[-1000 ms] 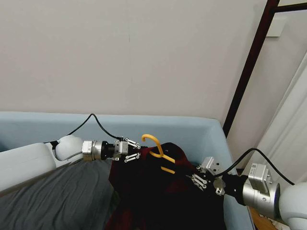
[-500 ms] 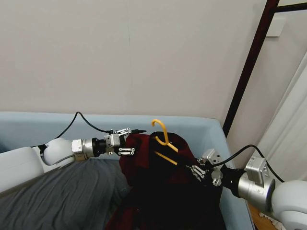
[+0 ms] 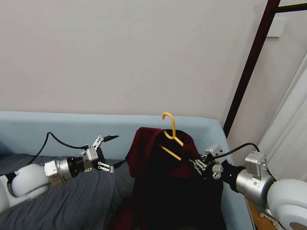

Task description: Pick up the clothes from the sofa and hang them on the clothes hanger.

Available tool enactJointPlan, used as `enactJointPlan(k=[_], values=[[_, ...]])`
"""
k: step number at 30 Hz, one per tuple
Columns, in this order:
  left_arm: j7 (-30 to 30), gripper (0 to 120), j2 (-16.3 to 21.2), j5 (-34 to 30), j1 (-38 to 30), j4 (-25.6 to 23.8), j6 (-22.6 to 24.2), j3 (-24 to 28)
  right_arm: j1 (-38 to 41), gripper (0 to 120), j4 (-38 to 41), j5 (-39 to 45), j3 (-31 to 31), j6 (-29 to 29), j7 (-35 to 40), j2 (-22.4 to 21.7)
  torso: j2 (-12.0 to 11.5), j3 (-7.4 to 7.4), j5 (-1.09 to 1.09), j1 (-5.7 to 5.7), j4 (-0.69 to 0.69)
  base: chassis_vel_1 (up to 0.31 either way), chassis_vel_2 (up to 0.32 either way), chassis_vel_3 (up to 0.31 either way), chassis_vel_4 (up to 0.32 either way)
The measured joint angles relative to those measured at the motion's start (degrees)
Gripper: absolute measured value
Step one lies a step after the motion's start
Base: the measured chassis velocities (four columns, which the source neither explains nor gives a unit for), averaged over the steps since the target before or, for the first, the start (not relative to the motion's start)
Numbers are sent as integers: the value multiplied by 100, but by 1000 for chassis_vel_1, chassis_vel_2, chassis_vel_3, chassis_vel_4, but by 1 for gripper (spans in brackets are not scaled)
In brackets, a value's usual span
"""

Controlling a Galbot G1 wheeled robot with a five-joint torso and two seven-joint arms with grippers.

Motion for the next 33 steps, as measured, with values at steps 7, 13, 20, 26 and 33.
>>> enactJointPlan(k=[7,13,20,26,33], values=[[-1499,100,-1151,-25,2677,-274,618,-2176,22,8,56,344,63,-85,340,65,0,0,-2,0,-5,0,0,0,0],[-1626,100,-1658,24,3316,-248,805,-2717,9,8,26,346,62,-90,374,152,0,0,3,0,-1,0,0,0,0],[-1501,100,-2221,85,3866,-113,807,-3351,7,8,-29,324,39,-93,356,281,0,0,2,0,-1,0,0,0,0],[-1411,100,-2881,345,4179,16,869,-3742,-26,8,-54,279,2,-94,327,395,0,0,0,0,-2,0,0,0,0],[-1310,96,-3182,403,3527,428,852,-3367,-139,8,-28,244,27,-107,300,528,0,0,2,0,-3,0,0,0,0]])
